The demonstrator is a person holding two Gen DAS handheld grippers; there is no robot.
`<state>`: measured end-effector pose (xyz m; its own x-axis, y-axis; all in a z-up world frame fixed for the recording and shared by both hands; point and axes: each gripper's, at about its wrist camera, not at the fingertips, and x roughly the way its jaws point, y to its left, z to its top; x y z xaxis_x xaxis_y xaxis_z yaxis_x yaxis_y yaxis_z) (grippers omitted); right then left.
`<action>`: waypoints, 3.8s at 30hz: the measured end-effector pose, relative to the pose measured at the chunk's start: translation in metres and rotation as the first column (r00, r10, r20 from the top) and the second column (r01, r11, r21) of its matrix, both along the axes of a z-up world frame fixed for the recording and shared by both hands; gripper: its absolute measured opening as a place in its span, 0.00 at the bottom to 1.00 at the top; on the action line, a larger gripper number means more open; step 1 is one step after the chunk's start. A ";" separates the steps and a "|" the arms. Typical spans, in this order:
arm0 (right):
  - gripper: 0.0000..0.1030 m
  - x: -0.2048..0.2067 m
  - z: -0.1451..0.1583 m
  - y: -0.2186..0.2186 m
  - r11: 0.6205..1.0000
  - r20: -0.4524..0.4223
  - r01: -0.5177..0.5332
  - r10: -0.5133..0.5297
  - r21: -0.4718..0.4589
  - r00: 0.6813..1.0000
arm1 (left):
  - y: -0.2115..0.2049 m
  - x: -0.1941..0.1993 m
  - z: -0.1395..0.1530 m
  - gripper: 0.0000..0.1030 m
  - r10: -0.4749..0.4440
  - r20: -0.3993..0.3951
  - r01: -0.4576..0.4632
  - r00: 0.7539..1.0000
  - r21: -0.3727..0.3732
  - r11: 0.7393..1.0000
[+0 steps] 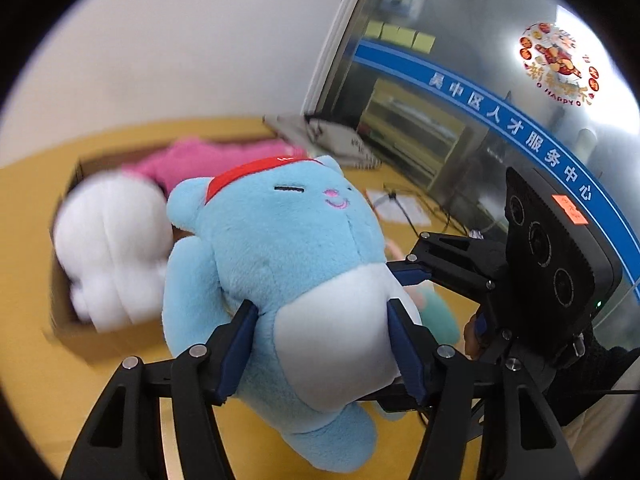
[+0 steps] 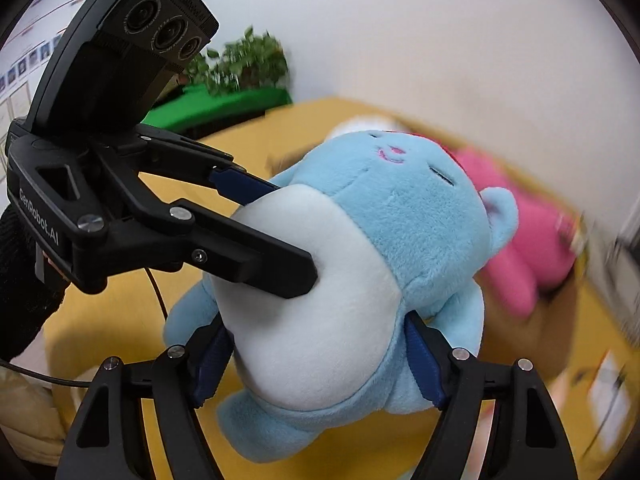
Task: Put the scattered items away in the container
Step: 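Lift the blue bear with both grippers and carry it into the box, then open both grippers to release the blue bear beside the panda, then move both tools toward the pink pig plush with teal body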
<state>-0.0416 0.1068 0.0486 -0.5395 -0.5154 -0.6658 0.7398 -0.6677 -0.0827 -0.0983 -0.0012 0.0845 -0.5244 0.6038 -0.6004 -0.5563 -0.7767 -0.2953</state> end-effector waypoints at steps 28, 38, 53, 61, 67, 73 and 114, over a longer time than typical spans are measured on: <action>0.92 -0.183 -0.093 -0.009 0.988 0.237 -0.020 -0.018 0.156 0.971 | 0.039 -0.112 -0.092 0.60 0.049 0.239 -0.026 0.970 -0.097 0.995; 0.99 -0.151 -0.046 0.030 0.987 0.112 0.118 -0.130 0.106 0.985 | 0.009 -0.082 -0.078 0.62 0.147 0.187 -0.111 0.971 -0.189 0.976; 1.00 -0.094 -0.008 0.084 0.890 0.096 0.453 -0.448 -0.041 0.889 | -0.030 -0.053 -0.085 0.60 0.336 0.178 -0.295 0.925 -0.224 0.929; 1.00 -0.066 0.006 0.073 0.823 -0.022 0.566 -0.568 -0.058 0.823 | -0.021 0.000 -0.026 0.78 0.452 -0.159 -0.479 0.877 -0.238 0.845; 1.00 -0.056 0.004 0.070 0.807 -0.015 0.586 -0.588 -0.073 0.809 | -0.016 0.022 -0.021 0.78 0.503 -0.154 -0.525 0.851 -0.205 0.826; 1.00 -0.048 0.005 0.071 0.799 -0.027 0.599 -0.601 -0.058 0.799 | -0.018 0.032 -0.022 0.77 0.537 -0.131 -0.553 0.833 -0.159 0.818; 1.00 -0.023 -0.007 0.113 0.775 0.025 0.628 -0.628 -0.075 0.778 | -0.001 0.024 -0.030 0.77 0.455 -0.047 -0.457 0.889 -0.153 0.876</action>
